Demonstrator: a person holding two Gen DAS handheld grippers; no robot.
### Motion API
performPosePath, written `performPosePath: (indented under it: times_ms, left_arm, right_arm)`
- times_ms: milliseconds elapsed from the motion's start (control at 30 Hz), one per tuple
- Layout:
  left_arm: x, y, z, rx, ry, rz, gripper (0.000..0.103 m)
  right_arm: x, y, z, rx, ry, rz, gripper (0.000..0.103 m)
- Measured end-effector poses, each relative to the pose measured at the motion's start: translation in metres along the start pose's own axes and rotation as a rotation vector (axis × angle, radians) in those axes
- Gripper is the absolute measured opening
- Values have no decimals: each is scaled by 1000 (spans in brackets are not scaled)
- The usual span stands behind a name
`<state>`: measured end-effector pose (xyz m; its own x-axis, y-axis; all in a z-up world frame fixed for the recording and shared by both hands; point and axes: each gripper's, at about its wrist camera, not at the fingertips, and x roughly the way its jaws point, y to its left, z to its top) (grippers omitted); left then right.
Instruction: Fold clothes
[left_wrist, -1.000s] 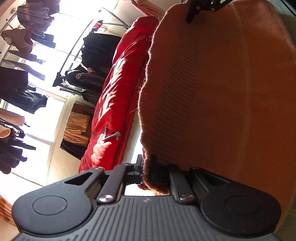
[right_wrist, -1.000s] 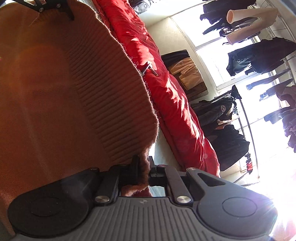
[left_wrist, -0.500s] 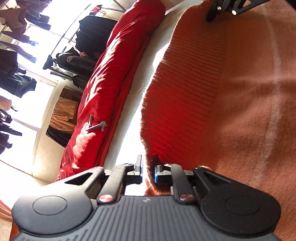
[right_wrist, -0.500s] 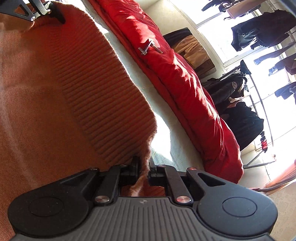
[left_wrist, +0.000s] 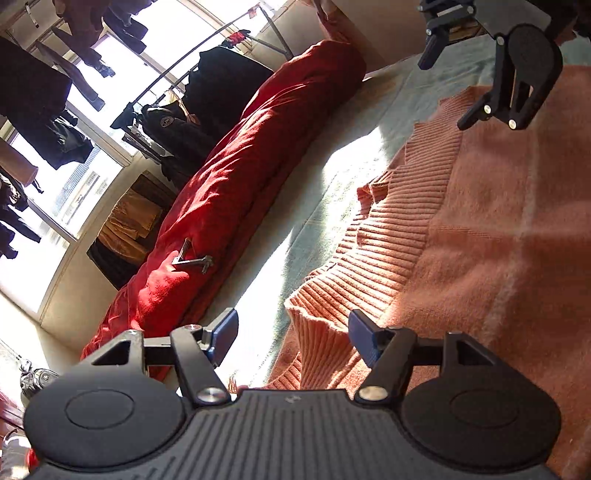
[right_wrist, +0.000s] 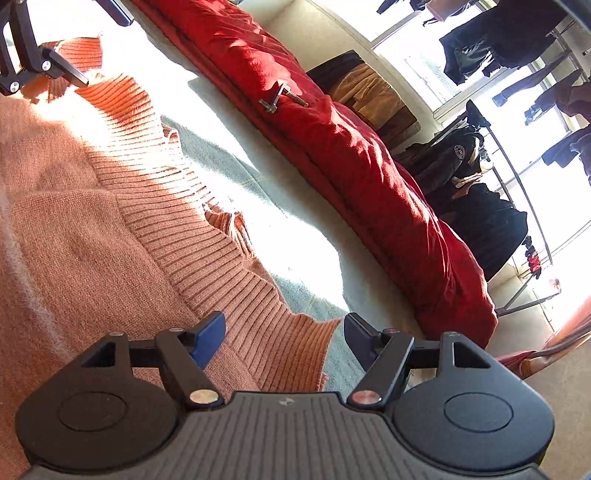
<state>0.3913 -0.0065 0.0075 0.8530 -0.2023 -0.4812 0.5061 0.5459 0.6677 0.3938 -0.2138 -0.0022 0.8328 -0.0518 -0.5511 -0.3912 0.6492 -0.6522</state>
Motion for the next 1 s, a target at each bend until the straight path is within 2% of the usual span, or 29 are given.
performPosePath:
  times_ms: [100, 200, 333, 433, 533, 633, 700, 800, 867, 1000]
  left_arm:
    - [-14, -2, -11, -53, 9, -31, 70]
    - [-17, 1, -27, -158, 46, -107, 70]
    - [-9, 10, -46, -315, 99, -155, 70]
    - [-1, 24, -59, -497, 123, -207, 70]
    - [1, 28, -73, -603, 146, -221, 70]
    - [-8, 24, -91, -678, 167, -225, 70]
    - [-20, 17, -100, -689, 169, -220, 70]
    - [-42, 4, -105, -628, 178, -180, 70]
    - [-53, 0, -106, -633, 196, -169, 70]
    - [-74, 2, -96, -619, 180, -151, 70]
  right_arm:
    - [-23, -5, -4, 35, -22, 34, 82]
    - [-50, -1, -16, 90, -32, 85, 92]
    - [-67, 4, -25, 213, -17, 145, 95]
    - [-69, 9, -32, 310, 3, 159, 95]
    - [-64, 13, -39, 397, 25, 184, 103]
    - [-59, 17, -47, 480, 50, 209, 103]
    - [-57, 18, -56, 518, 79, 224, 103]
    - [-59, 13, -74, 586, 107, 241, 103]
    - [-61, 10, -87, 618, 124, 242, 103]
    - [-73, 5, -92, 654, 95, 260, 103]
